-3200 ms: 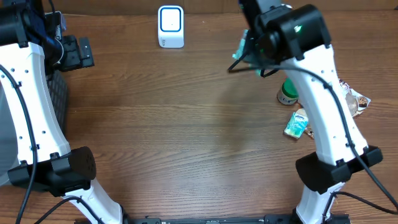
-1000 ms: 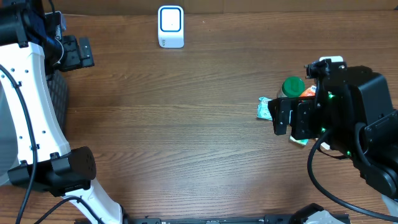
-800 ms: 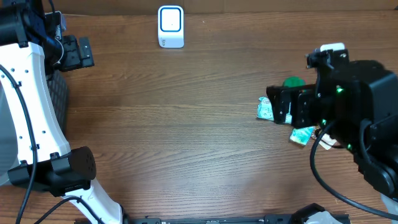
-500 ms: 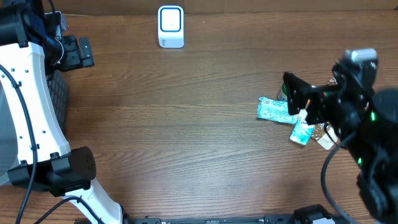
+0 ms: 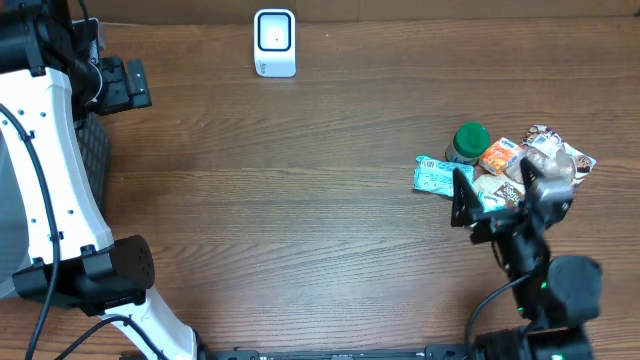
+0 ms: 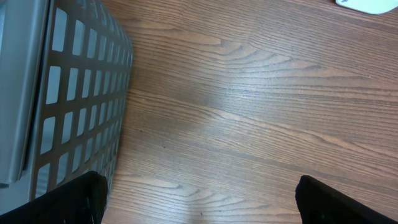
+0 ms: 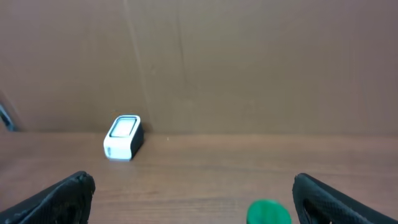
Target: Scan the item barcode
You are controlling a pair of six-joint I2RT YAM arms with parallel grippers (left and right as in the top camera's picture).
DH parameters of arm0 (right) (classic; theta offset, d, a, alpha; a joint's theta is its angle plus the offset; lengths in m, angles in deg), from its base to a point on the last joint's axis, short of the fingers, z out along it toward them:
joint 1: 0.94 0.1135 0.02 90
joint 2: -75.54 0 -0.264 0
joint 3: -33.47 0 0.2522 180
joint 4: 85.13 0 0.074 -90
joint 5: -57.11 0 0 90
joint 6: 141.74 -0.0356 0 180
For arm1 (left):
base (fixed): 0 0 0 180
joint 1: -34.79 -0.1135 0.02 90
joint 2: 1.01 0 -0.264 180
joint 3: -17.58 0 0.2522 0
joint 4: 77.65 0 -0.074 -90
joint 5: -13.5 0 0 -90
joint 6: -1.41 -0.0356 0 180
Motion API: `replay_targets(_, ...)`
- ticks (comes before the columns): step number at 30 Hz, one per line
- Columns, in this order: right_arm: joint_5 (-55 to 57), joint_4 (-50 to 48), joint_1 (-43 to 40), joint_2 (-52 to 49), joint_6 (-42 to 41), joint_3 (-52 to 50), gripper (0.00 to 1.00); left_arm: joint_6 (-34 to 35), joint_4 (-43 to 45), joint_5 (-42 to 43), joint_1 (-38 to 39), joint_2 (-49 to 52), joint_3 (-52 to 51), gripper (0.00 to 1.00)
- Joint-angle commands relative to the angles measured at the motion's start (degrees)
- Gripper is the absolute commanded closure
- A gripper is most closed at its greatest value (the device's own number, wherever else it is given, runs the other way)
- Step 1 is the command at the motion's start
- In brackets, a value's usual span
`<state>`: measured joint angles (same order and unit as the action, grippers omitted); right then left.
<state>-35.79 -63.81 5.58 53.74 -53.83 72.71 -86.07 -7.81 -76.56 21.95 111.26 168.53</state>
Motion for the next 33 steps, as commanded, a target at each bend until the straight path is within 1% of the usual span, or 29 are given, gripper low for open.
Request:
replay_targets(1,-2.01,-5.46,-0.33,5.38,0.63,-8.66,0.0,-1.07,0.02,0.02,0.11,-0.2,0.11,0.01)
replay_targets(6,-2.38,-10.25,-0.33,11.17,0.66,-17.88,0.0,-1.07,0.02,0.04,0.11,-0.2,0.11,0.01)
replay_targets(14,-2.05,-9.66,-0.33,20.5,0.7,-25.14,0.0,-1.07,0.02,0.04,0.11,-0.2,0.11,0.0)
replay_targets(15,-1.81,-7.13,-0.31,21.49,0.66,-25.0,0.0,-1.07,0.02,0.02,0.11,-0.2,0.11,0.0)
replay_targets(19,-1.66,-3.26,-0.17,21.68,0.68,-25.0,0.0,-1.07,0.02,0.04,0.11,-0.2,0.11,0.0)
replay_targets(33,-1.9,-3.13,-0.17,21.64,0.44,-25.0,0.0,-1.09,0.02,0.04,0.11,-0.2,0.11,0.01)
